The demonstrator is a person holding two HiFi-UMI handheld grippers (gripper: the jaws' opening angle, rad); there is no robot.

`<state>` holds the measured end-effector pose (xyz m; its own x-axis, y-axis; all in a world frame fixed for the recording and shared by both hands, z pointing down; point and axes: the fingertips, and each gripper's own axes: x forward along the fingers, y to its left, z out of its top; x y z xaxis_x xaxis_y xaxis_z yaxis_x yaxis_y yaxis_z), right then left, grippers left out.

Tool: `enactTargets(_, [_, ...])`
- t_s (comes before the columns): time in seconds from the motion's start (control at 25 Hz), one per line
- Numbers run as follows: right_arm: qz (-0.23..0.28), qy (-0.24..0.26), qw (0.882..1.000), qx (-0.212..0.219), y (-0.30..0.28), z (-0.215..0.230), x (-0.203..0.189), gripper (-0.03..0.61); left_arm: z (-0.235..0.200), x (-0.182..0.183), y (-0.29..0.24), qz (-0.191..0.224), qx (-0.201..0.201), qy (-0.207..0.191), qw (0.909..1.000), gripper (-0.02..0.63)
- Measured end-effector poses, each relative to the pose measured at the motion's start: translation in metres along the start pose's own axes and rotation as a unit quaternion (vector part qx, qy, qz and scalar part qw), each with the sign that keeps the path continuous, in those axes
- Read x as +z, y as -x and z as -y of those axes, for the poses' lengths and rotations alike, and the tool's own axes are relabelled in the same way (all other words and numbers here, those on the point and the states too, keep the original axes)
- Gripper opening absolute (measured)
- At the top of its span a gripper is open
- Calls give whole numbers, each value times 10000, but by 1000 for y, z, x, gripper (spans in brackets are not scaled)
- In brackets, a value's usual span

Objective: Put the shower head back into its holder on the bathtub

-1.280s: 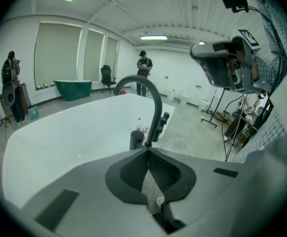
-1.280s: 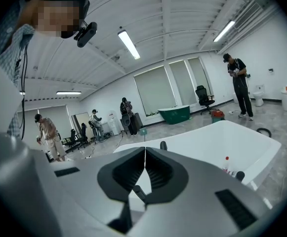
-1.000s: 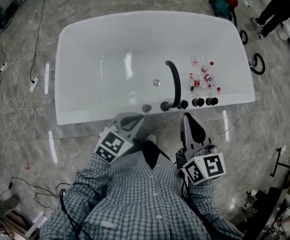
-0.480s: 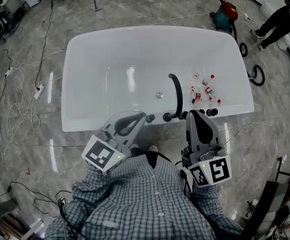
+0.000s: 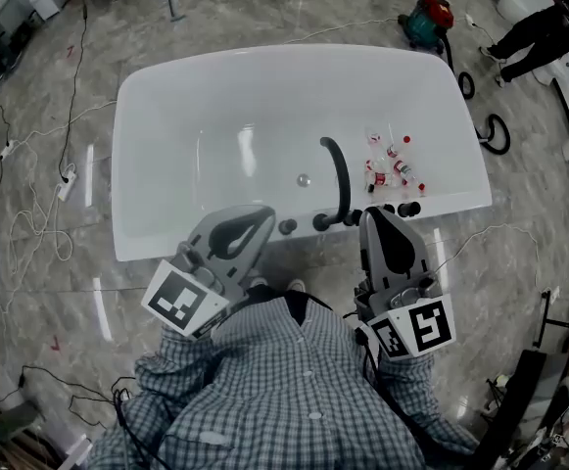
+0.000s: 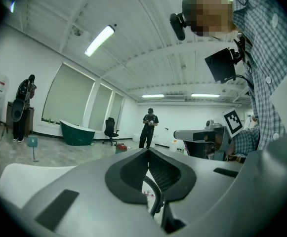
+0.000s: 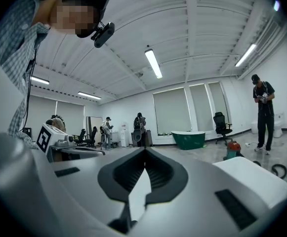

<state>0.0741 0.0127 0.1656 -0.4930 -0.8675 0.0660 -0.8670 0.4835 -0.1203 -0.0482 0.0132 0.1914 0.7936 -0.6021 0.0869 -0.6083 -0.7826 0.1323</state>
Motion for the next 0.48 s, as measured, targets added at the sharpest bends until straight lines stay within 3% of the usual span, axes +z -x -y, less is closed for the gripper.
enactTargets(0.48, [-68, 311, 9994, -144, 12, -5, -1, 15, 6, 1, -6, 183, -176, 111, 9996, 11])
